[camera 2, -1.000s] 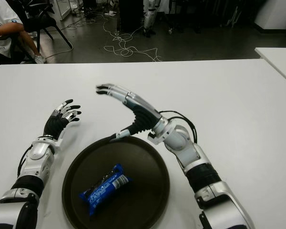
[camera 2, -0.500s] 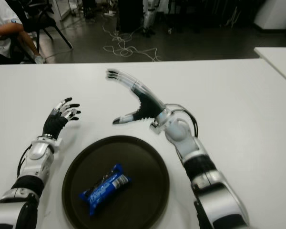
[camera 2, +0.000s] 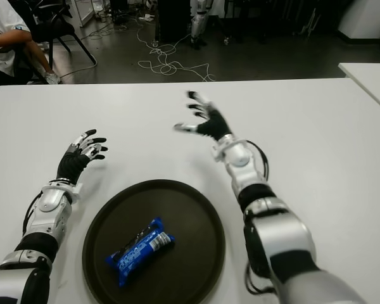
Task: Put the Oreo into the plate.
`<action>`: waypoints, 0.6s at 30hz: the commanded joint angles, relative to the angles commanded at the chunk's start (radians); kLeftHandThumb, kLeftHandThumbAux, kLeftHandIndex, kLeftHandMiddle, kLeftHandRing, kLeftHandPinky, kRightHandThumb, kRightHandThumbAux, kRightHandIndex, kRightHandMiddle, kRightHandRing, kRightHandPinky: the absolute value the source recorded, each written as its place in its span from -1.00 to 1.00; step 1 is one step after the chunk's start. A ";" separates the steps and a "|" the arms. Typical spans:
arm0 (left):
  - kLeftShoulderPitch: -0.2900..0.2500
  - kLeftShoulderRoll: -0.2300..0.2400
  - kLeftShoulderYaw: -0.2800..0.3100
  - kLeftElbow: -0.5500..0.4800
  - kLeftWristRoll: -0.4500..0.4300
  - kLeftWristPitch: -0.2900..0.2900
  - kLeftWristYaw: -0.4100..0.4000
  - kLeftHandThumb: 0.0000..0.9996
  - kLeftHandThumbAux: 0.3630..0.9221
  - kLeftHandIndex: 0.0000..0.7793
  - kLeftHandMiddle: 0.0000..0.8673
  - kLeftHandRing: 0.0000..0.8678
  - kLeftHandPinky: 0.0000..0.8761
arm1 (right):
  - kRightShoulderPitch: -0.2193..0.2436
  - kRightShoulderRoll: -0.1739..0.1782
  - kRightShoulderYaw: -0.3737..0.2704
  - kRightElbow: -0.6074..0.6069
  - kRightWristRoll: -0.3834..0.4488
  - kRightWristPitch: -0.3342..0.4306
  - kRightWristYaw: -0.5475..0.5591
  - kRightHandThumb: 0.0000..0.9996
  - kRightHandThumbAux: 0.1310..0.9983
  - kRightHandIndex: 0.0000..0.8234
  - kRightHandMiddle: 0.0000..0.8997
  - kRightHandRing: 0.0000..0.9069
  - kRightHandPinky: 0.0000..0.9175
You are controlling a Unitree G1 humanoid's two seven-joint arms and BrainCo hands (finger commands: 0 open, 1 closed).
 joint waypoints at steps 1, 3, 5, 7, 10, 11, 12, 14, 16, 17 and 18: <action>0.000 0.000 0.000 0.000 0.000 0.000 0.000 -0.57 -0.13 -0.58 -0.32 -0.27 -0.19 | -0.002 0.001 -0.006 0.001 0.002 0.008 0.001 -1.00 0.48 -0.58 -0.41 -0.38 -0.29; 0.000 0.002 0.000 0.002 0.000 0.000 0.000 -0.57 -0.15 -0.57 -0.31 -0.27 -0.18 | -0.009 0.003 -0.031 0.010 0.018 0.041 -0.007 -1.00 0.50 -0.57 -0.40 -0.36 -0.28; 0.000 0.002 0.000 0.004 -0.002 -0.001 -0.001 -0.57 -0.16 -0.56 -0.30 -0.26 -0.17 | -0.024 0.001 -0.081 0.031 0.058 0.107 -0.021 -1.00 0.51 -0.56 -0.39 -0.35 -0.26; 0.001 0.003 0.001 0.004 -0.004 -0.003 -0.004 -0.56 -0.17 -0.57 -0.29 -0.24 -0.14 | -0.034 -0.004 -0.131 0.049 0.096 0.164 -0.025 -1.00 0.54 -0.53 -0.38 -0.34 -0.25; 0.004 0.005 -0.001 0.000 -0.003 -0.004 -0.008 -0.57 -0.20 -0.57 -0.30 -0.22 -0.12 | -0.039 -0.003 -0.180 0.057 0.131 0.206 -0.020 -1.00 0.57 -0.50 -0.36 -0.32 -0.24; 0.004 0.006 -0.001 -0.001 -0.003 -0.004 -0.008 -0.57 -0.20 -0.57 -0.30 -0.22 -0.12 | -0.040 -0.002 -0.188 0.057 0.134 0.211 -0.020 -1.00 0.57 -0.50 -0.36 -0.31 -0.24; 0.005 0.006 -0.001 -0.002 -0.003 -0.004 -0.008 -0.58 -0.21 -0.57 -0.30 -0.22 -0.11 | -0.040 -0.003 -0.201 0.058 0.142 0.221 -0.019 -1.00 0.58 -0.49 -0.36 -0.31 -0.24; 0.005 0.008 -0.001 -0.003 -0.004 -0.003 -0.010 -0.58 -0.19 -0.58 -0.30 -0.22 -0.12 | -0.041 -0.007 -0.223 0.059 0.155 0.237 -0.015 -1.00 0.58 -0.49 -0.36 -0.30 -0.24; 0.005 0.009 -0.001 -0.003 -0.004 -0.002 -0.010 -0.57 -0.17 -0.58 -0.31 -0.23 -0.14 | -0.041 -0.011 -0.237 0.060 0.158 0.246 -0.012 -1.00 0.57 -0.49 -0.36 -0.30 -0.24; 0.005 0.010 -0.002 -0.003 -0.003 -0.002 -0.009 -0.57 -0.17 -0.58 -0.31 -0.24 -0.14 | -0.039 -0.012 -0.242 0.061 0.158 0.248 -0.010 -1.00 0.57 -0.49 -0.36 -0.30 -0.24; 0.005 0.011 -0.002 -0.003 -0.002 -0.002 -0.009 -0.57 -0.15 -0.58 -0.32 -0.25 -0.15 | -0.039 -0.013 -0.246 0.061 0.157 0.250 -0.008 -1.00 0.57 -0.49 -0.36 -0.31 -0.25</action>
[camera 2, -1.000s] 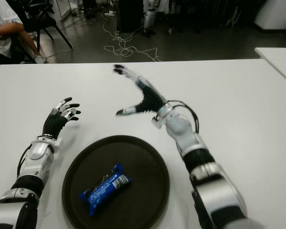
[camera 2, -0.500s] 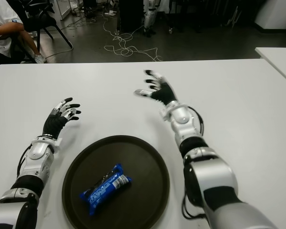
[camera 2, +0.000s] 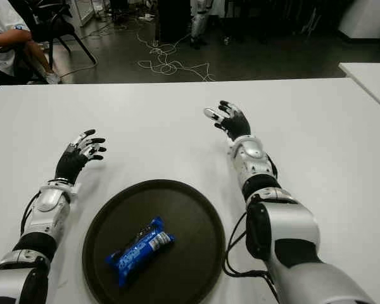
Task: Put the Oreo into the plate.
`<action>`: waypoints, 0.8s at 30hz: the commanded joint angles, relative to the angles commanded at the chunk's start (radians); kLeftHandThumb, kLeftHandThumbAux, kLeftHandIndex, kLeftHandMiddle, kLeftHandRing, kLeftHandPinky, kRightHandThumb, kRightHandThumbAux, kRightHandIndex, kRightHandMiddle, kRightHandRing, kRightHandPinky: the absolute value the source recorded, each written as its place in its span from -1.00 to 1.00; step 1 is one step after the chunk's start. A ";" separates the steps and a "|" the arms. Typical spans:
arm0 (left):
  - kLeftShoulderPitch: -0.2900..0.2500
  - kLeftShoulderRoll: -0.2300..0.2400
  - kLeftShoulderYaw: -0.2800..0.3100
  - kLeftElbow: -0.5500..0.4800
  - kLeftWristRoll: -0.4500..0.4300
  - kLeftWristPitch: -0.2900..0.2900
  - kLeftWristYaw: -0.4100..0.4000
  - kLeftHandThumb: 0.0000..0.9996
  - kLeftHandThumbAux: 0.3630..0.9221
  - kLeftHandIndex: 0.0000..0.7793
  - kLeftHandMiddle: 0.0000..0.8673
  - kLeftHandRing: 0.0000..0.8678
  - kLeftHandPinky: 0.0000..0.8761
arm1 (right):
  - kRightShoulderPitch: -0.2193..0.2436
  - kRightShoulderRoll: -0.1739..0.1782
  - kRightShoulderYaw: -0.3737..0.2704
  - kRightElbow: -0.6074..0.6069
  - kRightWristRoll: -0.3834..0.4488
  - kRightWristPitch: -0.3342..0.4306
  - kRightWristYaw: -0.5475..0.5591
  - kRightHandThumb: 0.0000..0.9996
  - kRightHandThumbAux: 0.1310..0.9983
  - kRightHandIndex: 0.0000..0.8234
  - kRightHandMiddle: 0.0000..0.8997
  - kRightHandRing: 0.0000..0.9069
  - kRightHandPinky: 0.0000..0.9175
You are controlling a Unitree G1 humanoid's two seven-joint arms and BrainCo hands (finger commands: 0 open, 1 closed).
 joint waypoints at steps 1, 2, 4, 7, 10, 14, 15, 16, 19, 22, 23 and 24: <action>0.000 0.001 0.000 0.000 0.001 0.000 0.002 -0.57 -0.14 -0.58 -0.32 -0.25 -0.15 | 0.001 0.000 -0.003 0.000 -0.001 0.001 0.003 -1.00 0.57 -0.48 -0.36 -0.31 -0.26; -0.001 0.002 -0.001 0.000 0.002 0.000 0.002 -0.57 -0.13 -0.59 -0.32 -0.26 -0.15 | 0.002 0.000 -0.006 0.000 -0.002 0.001 0.005 -1.00 0.57 -0.48 -0.36 -0.31 -0.27; -0.001 0.004 -0.002 0.000 0.004 -0.001 0.004 -0.56 -0.10 -0.59 -0.33 -0.26 -0.15 | 0.003 0.002 -0.010 0.000 -0.005 0.000 0.009 -1.00 0.57 -0.48 -0.37 -0.32 -0.28; -0.001 0.007 -0.001 -0.006 0.005 0.002 0.006 -0.56 -0.06 -0.59 -0.32 -0.27 -0.14 | 0.003 0.005 -0.012 -0.001 -0.009 -0.003 0.016 -1.00 0.57 -0.47 -0.36 -0.32 -0.29; 0.000 0.010 0.002 -0.014 0.000 0.010 0.003 -0.57 -0.05 -0.58 -0.31 -0.26 -0.13 | 0.005 0.006 -0.010 -0.001 -0.015 -0.009 0.025 -1.00 0.57 -0.46 -0.34 -0.31 -0.28; 0.003 0.012 0.003 -0.027 -0.003 0.019 0.001 -0.60 -0.06 -0.59 -0.31 -0.26 -0.13 | 0.006 0.008 0.001 -0.003 -0.028 -0.021 0.025 -1.00 0.58 -0.45 -0.35 -0.32 -0.29; 0.004 0.012 0.003 -0.033 -0.003 0.021 0.002 -0.60 -0.06 -0.59 -0.31 -0.26 -0.13 | 0.007 0.008 0.003 -0.003 -0.032 -0.023 0.026 -1.00 0.58 -0.45 -0.35 -0.32 -0.29; 0.006 0.012 0.003 -0.038 -0.002 0.023 0.002 -0.61 -0.05 -0.59 -0.31 -0.26 -0.13 | 0.007 0.009 0.004 -0.003 -0.034 -0.025 0.027 -1.00 0.58 -0.46 -0.36 -0.33 -0.28; 0.008 0.011 0.003 -0.049 -0.002 0.031 0.007 -0.61 -0.05 -0.58 -0.31 -0.26 -0.12 | 0.009 0.009 0.010 -0.003 -0.047 -0.029 0.027 -1.00 0.57 -0.47 -0.36 -0.33 -0.27; 0.008 0.011 0.005 -0.057 -0.001 0.045 0.017 -0.60 -0.01 -0.56 -0.29 -0.25 -0.11 | 0.009 0.010 0.019 -0.002 -0.062 -0.035 0.023 -1.00 0.58 -0.49 -0.37 -0.32 -0.25; 0.008 0.011 0.006 -0.059 -0.002 0.048 0.020 -0.60 -0.01 -0.55 -0.28 -0.24 -0.11 | 0.010 0.010 0.020 -0.002 -0.064 -0.037 0.022 -1.00 0.59 -0.49 -0.37 -0.32 -0.25; 0.008 0.011 0.007 -0.060 -0.002 0.050 0.022 -0.59 0.00 -0.55 -0.28 -0.24 -0.10 | 0.010 0.011 0.020 -0.002 -0.066 -0.038 0.022 -1.00 0.59 -0.50 -0.37 -0.32 -0.24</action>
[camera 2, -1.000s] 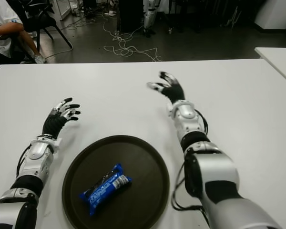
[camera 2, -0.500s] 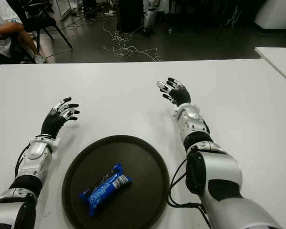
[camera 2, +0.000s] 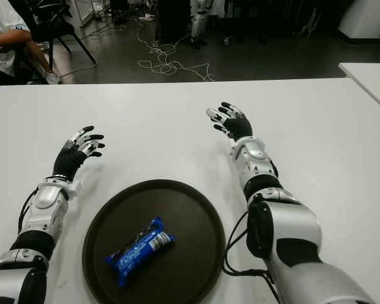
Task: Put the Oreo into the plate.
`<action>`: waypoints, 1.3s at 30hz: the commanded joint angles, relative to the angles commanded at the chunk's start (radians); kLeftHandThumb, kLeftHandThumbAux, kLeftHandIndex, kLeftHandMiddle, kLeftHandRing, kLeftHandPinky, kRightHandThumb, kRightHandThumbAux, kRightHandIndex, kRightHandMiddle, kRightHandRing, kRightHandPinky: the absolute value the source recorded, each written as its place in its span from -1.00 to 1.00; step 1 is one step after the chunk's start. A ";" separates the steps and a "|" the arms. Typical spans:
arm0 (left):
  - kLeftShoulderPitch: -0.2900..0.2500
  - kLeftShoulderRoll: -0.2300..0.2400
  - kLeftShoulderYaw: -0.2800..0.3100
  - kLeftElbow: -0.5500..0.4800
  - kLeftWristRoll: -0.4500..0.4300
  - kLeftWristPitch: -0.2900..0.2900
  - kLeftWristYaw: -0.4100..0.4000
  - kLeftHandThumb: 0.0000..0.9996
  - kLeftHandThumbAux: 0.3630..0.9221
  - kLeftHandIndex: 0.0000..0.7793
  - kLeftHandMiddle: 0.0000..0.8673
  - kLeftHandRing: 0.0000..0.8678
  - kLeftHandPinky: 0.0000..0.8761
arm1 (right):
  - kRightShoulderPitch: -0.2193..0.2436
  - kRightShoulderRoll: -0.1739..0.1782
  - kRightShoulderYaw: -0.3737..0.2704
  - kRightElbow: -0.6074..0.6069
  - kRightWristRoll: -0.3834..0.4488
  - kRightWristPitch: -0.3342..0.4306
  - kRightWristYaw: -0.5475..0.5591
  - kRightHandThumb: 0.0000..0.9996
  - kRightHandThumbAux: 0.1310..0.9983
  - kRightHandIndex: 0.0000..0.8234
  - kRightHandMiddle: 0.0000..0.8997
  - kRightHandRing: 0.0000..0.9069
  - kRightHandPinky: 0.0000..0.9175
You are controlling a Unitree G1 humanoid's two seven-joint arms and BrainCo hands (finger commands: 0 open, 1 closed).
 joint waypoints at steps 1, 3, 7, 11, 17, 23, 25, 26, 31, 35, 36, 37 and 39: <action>0.000 0.000 0.000 -0.001 0.000 0.001 0.001 -0.59 0.01 -0.54 -0.28 -0.24 -0.10 | 0.000 0.000 -0.001 0.000 -0.001 -0.001 0.000 -1.00 0.59 -0.51 -0.37 -0.32 -0.24; 0.003 0.001 0.002 -0.011 -0.002 0.008 0.004 -0.59 0.01 -0.54 -0.27 -0.25 -0.12 | 0.000 0.001 0.000 -0.001 -0.005 -0.005 0.000 -1.00 0.59 -0.52 -0.38 -0.32 -0.23; 0.009 0.002 0.008 -0.028 -0.005 0.019 0.015 -0.60 0.02 -0.54 -0.26 -0.24 -0.13 | 0.001 0.002 0.010 -0.003 -0.024 -0.020 -0.006 -1.00 0.59 -0.54 -0.39 -0.32 -0.24; 0.012 0.000 0.014 -0.043 -0.008 0.032 0.029 -0.59 0.07 -0.55 -0.26 -0.22 -0.11 | 0.002 0.001 0.023 -0.003 -0.040 -0.031 -0.011 -1.00 0.57 -0.51 -0.38 -0.33 -0.26; 0.013 0.004 0.024 -0.062 -0.002 0.052 0.059 -0.60 0.11 -0.57 -0.28 -0.23 -0.12 | 0.001 -0.001 0.038 -0.005 -0.054 -0.050 -0.017 -1.00 0.54 -0.55 -0.39 -0.33 -0.25; 0.010 0.009 0.031 -0.061 -0.004 0.055 0.077 -0.60 0.18 -0.55 -0.29 -0.25 -0.15 | 0.002 -0.005 0.050 -0.008 -0.068 -0.064 -0.023 -1.00 0.51 -0.58 -0.42 -0.34 -0.22; 0.009 0.011 0.034 -0.059 -0.006 0.052 0.081 -0.60 0.20 -0.56 -0.29 -0.25 -0.16 | 0.002 -0.007 0.057 -0.008 -0.072 -0.067 -0.024 -1.00 0.51 -0.58 -0.42 -0.34 -0.22; 0.008 0.012 0.041 -0.056 -0.011 0.046 0.084 -0.60 0.20 -0.57 -0.29 -0.25 -0.16 | 0.002 -0.010 0.064 -0.008 -0.078 -0.067 -0.026 -1.00 0.51 -0.58 -0.42 -0.34 -0.22; 0.002 0.013 0.067 -0.038 -0.026 0.025 0.102 -0.59 0.23 -0.59 -0.31 -0.26 -0.16 | 0.000 -0.019 0.082 -0.008 -0.092 -0.065 -0.032 -1.00 0.50 -0.56 -0.39 -0.31 -0.20; -0.001 0.012 0.080 -0.033 -0.025 0.012 0.120 -0.58 0.25 -0.57 -0.33 -0.29 -0.20 | 0.000 -0.020 0.084 -0.011 -0.095 -0.071 -0.036 -1.00 0.48 -0.54 -0.36 -0.29 -0.19; -0.002 0.012 0.082 -0.032 -0.026 0.010 0.123 -0.58 0.25 -0.57 -0.33 -0.29 -0.21 | 0.001 -0.020 0.086 -0.012 -0.096 -0.072 -0.037 -1.00 0.46 -0.53 -0.36 -0.29 -0.19; -0.002 0.012 0.083 -0.030 -0.026 0.008 0.125 -0.58 0.25 -0.57 -0.34 -0.30 -0.22 | 0.002 -0.020 0.087 -0.012 -0.097 -0.073 -0.038 -1.00 0.46 -0.53 -0.35 -0.28 -0.19; -0.003 0.012 0.088 -0.028 -0.029 0.005 0.129 -0.59 0.25 -0.56 -0.34 -0.31 -0.23 | 0.003 -0.020 0.089 -0.013 -0.098 -0.075 -0.040 -1.00 0.43 -0.52 -0.35 -0.28 -0.20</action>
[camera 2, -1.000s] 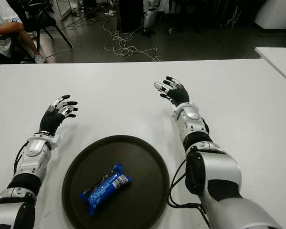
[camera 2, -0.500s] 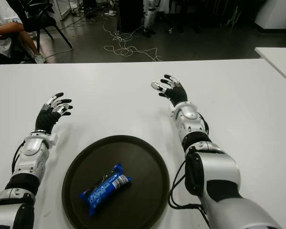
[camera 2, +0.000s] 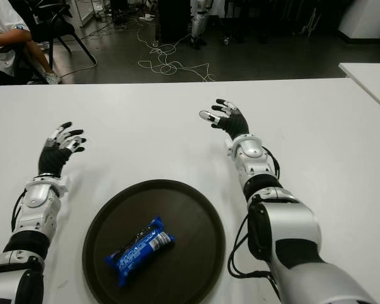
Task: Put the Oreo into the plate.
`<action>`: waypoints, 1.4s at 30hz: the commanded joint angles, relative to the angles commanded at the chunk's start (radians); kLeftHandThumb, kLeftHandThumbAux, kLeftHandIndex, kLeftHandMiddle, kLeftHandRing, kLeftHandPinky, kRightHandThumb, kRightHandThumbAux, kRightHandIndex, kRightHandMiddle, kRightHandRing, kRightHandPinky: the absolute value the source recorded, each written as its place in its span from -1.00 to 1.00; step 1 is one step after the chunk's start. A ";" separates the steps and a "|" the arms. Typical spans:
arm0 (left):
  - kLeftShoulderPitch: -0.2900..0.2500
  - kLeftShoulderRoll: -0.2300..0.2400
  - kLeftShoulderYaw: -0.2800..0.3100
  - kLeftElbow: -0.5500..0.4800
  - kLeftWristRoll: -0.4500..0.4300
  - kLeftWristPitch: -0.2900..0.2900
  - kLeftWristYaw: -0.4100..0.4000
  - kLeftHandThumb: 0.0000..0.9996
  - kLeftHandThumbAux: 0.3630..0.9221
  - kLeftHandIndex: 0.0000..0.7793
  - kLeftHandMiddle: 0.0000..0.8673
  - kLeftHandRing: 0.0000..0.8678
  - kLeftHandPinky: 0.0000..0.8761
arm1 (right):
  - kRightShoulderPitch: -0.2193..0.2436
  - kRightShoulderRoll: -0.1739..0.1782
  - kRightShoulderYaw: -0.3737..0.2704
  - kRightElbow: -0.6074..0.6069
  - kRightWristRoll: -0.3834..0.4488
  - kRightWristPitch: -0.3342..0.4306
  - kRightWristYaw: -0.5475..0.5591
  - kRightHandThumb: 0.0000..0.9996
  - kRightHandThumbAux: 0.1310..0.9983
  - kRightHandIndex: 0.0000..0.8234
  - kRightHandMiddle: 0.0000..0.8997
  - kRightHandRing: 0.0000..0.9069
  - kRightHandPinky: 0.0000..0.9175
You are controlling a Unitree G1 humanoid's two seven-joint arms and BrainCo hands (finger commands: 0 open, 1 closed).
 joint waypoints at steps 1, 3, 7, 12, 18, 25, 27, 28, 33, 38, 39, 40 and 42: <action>0.000 -0.001 0.004 0.002 -0.003 -0.003 0.003 -0.59 0.25 -0.56 -0.34 -0.31 -0.23 | 0.002 0.001 0.001 -0.001 0.000 -0.004 -0.002 -1.00 0.43 -0.51 -0.35 -0.28 -0.21; -0.001 -0.001 0.011 0.004 -0.008 -0.006 0.006 -0.58 0.26 -0.55 -0.34 -0.32 -0.25 | 0.004 0.003 0.003 -0.002 0.001 -0.012 -0.006 -1.00 0.41 -0.51 -0.34 -0.28 -0.21; -0.001 -0.001 0.019 0.009 -0.012 -0.013 0.006 -0.58 0.25 -0.56 -0.35 -0.32 -0.26 | 0.010 0.006 0.003 -0.005 0.005 -0.024 -0.008 -1.00 0.41 -0.51 -0.33 -0.27 -0.19; -0.001 0.002 0.028 0.006 -0.020 -0.016 0.004 -0.59 0.21 -0.57 -0.36 -0.33 -0.26 | 0.012 0.012 0.004 -0.008 0.008 -0.034 -0.014 -1.00 0.40 -0.51 -0.33 -0.25 -0.16; -0.001 0.005 0.050 0.007 -0.046 -0.020 -0.003 -0.60 0.18 -0.55 -0.37 -0.35 -0.28 | 0.053 0.021 0.006 -0.034 0.012 -0.081 -0.029 -1.00 0.45 -0.51 -0.32 -0.24 -0.14; -0.008 0.002 0.076 0.003 -0.083 -0.021 -0.019 -0.61 0.18 -0.56 -0.39 -0.34 -0.26 | 0.075 0.027 -0.003 -0.057 0.028 -0.072 -0.059 -1.00 0.52 -0.52 -0.33 -0.24 -0.13; -0.008 0.000 0.079 -0.005 -0.088 -0.020 -0.019 -0.62 0.18 -0.58 -0.40 -0.35 -0.26 | 0.081 0.030 -0.008 -0.064 0.036 -0.066 -0.065 -1.00 0.55 -0.52 -0.31 -0.22 -0.10; -0.008 0.000 0.080 -0.009 -0.090 -0.019 -0.019 -0.63 0.19 -0.58 -0.41 -0.36 -0.26 | 0.082 0.031 -0.010 -0.067 0.039 -0.062 -0.069 -1.00 0.56 -0.51 -0.31 -0.21 -0.10; -0.003 -0.005 0.086 -0.036 -0.101 -0.004 -0.015 -0.65 0.21 -0.60 -0.42 -0.37 -0.27 | 0.095 0.037 -0.017 -0.079 0.057 -0.046 -0.095 -1.00 0.57 -0.48 -0.28 -0.19 -0.08; 0.002 -0.007 0.090 -0.062 -0.113 0.018 -0.014 -0.67 0.23 -0.60 -0.42 -0.38 -0.30 | 0.102 0.042 -0.021 -0.090 0.066 -0.034 -0.125 -1.00 0.59 -0.45 -0.29 -0.20 -0.09; 0.003 -0.007 0.090 -0.067 -0.113 0.021 -0.013 -0.67 0.23 -0.60 -0.42 -0.38 -0.29 | 0.103 0.043 -0.022 -0.092 0.067 -0.032 -0.130 -1.00 0.60 -0.45 -0.29 -0.20 -0.09; 0.005 -0.008 0.089 -0.073 -0.113 0.025 -0.011 -0.66 0.24 -0.60 -0.42 -0.37 -0.29 | 0.104 0.043 -0.023 -0.094 0.069 -0.028 -0.136 -1.00 0.61 -0.46 -0.29 -0.20 -0.09; 0.008 -0.007 0.089 -0.081 -0.113 0.031 -0.008 -0.66 0.24 -0.59 -0.41 -0.37 -0.29 | 0.105 0.043 -0.025 -0.096 0.071 -0.023 -0.144 -1.00 0.63 -0.47 -0.29 -0.20 -0.10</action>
